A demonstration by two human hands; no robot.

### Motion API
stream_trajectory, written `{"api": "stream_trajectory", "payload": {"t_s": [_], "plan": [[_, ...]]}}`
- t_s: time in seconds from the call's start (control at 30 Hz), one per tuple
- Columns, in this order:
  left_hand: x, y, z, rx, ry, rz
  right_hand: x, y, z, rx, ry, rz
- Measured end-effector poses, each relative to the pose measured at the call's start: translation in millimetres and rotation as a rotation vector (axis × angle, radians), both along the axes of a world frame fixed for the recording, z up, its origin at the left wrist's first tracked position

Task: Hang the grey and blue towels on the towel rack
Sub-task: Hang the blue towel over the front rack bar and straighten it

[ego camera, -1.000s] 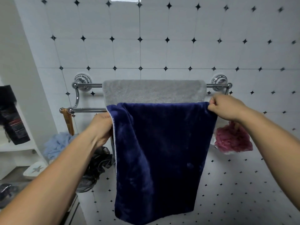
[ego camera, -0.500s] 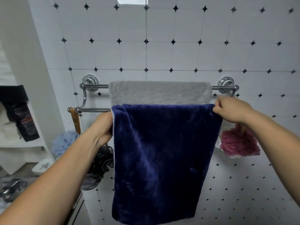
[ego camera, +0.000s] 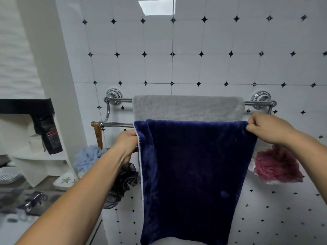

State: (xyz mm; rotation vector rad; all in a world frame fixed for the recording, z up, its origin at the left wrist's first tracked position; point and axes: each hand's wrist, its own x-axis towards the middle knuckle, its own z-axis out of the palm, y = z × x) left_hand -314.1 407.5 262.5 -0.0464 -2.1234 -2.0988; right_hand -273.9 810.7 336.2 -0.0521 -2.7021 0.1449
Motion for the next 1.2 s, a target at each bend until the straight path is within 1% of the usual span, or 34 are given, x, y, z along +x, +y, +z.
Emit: {"api": "stream_trajectory", "payload": {"t_s": [0.1,0.23,0.37,0.43,0.63,0.8,1.0,1.1,1.2], "plan": [[-0.4,0.5,0.8,-0.026,0.018,0.011,0.3,-1.0,2.6,0.013,-0.004,0.004],[0.2,-0.4,-2.4,-0.05,0.037,-0.035,-0.6,-1.7,4.8,0.011,-0.006,0.005],[-5.9,5.0,-2.6,-0.123,0.015,0.012,0.0,-1.3,4.6,-0.01,-0.017,0.007],[-7.9,5.4,-1.9,-0.13,0.012,0.031,-0.2,1.2,4.7,-0.016,-0.035,0.002],[-4.5,-18.7,-2.7,-0.039,0.0,-0.051,-4.2,10.5,7.0,-0.022,-0.061,-0.016],[1.6,-32.5,4.8,-0.015,0.009,-0.11,-5.1,17.5,6.9,-0.089,-0.032,0.0],[2.5,-31.8,3.1,0.068,-0.014,-0.127,-0.4,20.7,3.3,-0.155,-0.018,-0.033],[1.3,-31.1,0.3,0.1,0.013,-0.155,3.3,17.1,4.3,-0.141,-0.04,-0.035],[0.4,-24.4,0.9,0.142,0.021,-0.192,6.8,9.0,3.9,-0.159,-0.011,0.022]]}}
